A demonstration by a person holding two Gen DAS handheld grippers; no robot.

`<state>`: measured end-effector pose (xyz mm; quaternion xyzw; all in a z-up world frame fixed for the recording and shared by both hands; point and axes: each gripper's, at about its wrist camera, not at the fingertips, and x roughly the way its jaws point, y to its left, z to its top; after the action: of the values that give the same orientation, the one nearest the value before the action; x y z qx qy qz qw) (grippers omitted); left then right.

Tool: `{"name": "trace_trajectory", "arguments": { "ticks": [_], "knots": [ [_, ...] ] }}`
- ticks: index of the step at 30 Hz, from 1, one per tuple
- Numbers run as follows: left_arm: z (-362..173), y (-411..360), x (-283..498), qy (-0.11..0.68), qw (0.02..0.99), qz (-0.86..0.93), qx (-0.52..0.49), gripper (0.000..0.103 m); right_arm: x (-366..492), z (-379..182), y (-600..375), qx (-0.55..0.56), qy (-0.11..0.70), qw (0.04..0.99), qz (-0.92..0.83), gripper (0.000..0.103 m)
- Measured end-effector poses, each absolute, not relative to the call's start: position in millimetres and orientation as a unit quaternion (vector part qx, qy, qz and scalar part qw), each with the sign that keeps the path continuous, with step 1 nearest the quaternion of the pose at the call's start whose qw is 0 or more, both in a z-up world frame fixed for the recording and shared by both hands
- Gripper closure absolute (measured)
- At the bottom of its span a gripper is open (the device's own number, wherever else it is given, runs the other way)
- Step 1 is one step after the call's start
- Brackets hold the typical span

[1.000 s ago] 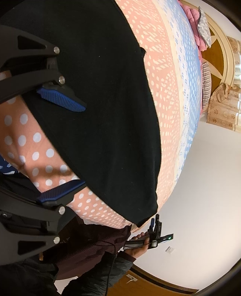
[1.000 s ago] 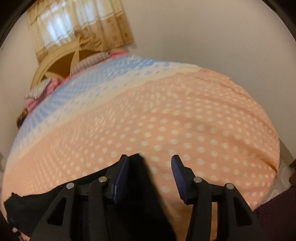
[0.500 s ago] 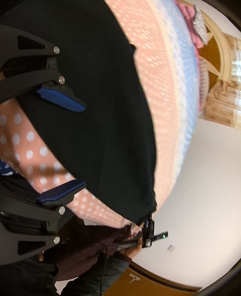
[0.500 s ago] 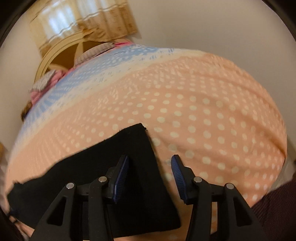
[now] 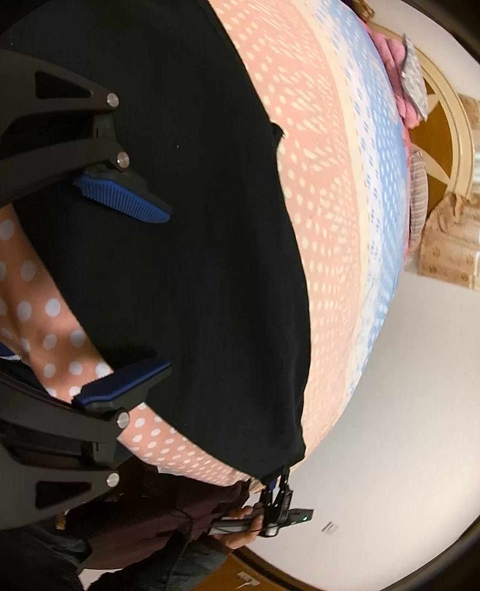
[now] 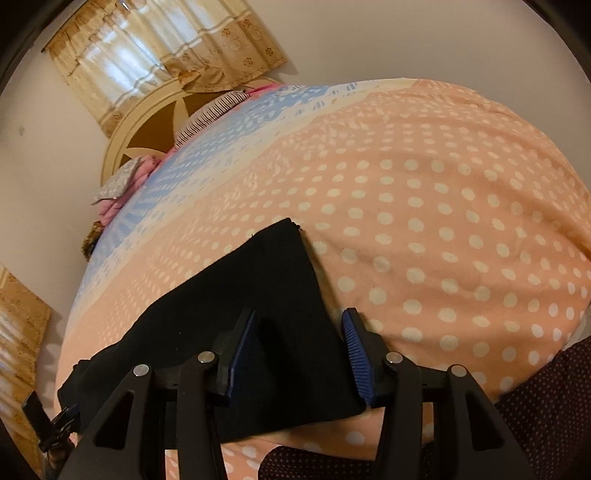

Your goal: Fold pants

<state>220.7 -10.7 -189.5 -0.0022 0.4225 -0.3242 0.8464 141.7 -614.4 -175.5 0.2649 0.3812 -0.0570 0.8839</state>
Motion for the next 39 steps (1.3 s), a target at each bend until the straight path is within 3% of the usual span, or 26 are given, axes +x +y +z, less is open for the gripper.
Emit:
{"name": "trace_trajectory", "arguments": {
  "ticks": [4,6,11,14,20,27,39],
  "knots": [
    [-191,-16,220,0.429,0.847,-0.314,0.007,0.024,141,-182,-622,0.289,0.368,0.883,-0.04,0.055],
    [-192,-19,220,0.43,0.847,-0.311,0.015,0.024,141,-181,-617,0.288,0.367,0.884,-0.014,0.066],
    [-192,-26,220,0.432,0.847,-0.31,0.029,0.019,148,-188,-612,0.274,0.368,0.888,-0.008,0.077],
    [-192,-28,219,0.434,0.846,-0.307,0.036,0.017,151,-197,-624,0.32,0.352,0.88,-0.004,0.078],
    [-192,-30,219,0.436,0.846,-0.305,0.042,0.012,156,-191,-614,0.286,0.362,0.887,0.0,0.079],
    [-193,-34,219,0.437,0.845,-0.301,0.059,0.009,155,-190,-613,0.282,0.362,0.889,-0.005,0.091],
    [-192,-30,216,0.439,0.844,-0.302,0.056,0.009,129,-126,-545,0.205,0.329,0.922,0.011,0.092]
  ]
}}
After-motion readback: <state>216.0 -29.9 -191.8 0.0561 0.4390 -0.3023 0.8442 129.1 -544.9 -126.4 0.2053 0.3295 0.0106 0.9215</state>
